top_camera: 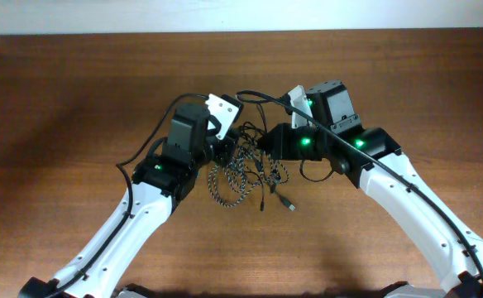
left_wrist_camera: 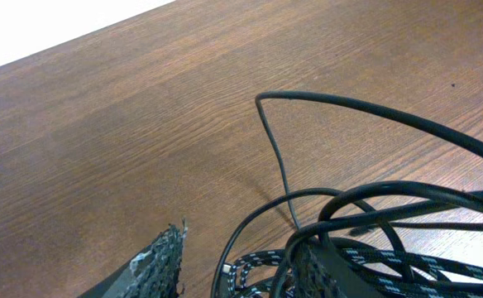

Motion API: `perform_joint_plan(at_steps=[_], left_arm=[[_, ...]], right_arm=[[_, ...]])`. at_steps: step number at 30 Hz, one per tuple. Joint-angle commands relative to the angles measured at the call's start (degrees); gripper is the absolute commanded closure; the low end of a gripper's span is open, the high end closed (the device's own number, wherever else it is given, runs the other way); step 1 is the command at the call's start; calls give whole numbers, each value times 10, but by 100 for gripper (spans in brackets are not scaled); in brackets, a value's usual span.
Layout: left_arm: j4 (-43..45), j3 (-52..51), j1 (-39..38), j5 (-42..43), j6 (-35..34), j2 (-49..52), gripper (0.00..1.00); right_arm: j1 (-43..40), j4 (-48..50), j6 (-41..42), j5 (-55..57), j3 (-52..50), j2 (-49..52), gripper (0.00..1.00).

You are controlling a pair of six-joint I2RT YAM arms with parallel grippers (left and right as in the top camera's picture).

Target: Untangle cables

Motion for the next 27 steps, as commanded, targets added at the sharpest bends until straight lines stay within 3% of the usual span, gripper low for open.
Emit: perform_joint_plan(at_steps=[1, 10, 12, 13, 14, 19, 20, 21, 22, 25, 27], left_arm=[[1, 1, 17, -87, -23, 4, 55], [24, 1, 16, -71, -73, 29, 37], [49, 1, 16, -45, -73, 49, 27], [64, 1, 16, -37, -73, 53, 18], [83, 1, 16, -31, -73, 53, 0], [103, 1, 16, -7, -73, 63, 1], [122, 1, 17, -8, -73, 75, 21], [128, 1, 18, -18, -73, 79, 55], [129, 1, 21, -40, -73, 79, 68], [116, 1, 30, -113, -73, 75, 100], [71, 1, 50, -120, -73, 49, 100]], right_arm=[[1, -7, 4, -20, 7, -7, 96], [1, -7, 4, -92, 7, -7, 96], [1, -7, 4, -93, 7, -7, 96], [1, -7, 4, -93, 7, -7, 96], [1, -7, 4, -93, 7, -7, 96], [1, -7, 4, -111, 7, -7, 96], [1, -7, 4, -119, 7, -7, 96], [1, -7, 4, -119, 7, -7, 96], [1, -7, 4, -119, 7, -7, 96], [1, -7, 2, -101, 7, -7, 96], [1, -7, 2, -64, 7, -7, 96]])
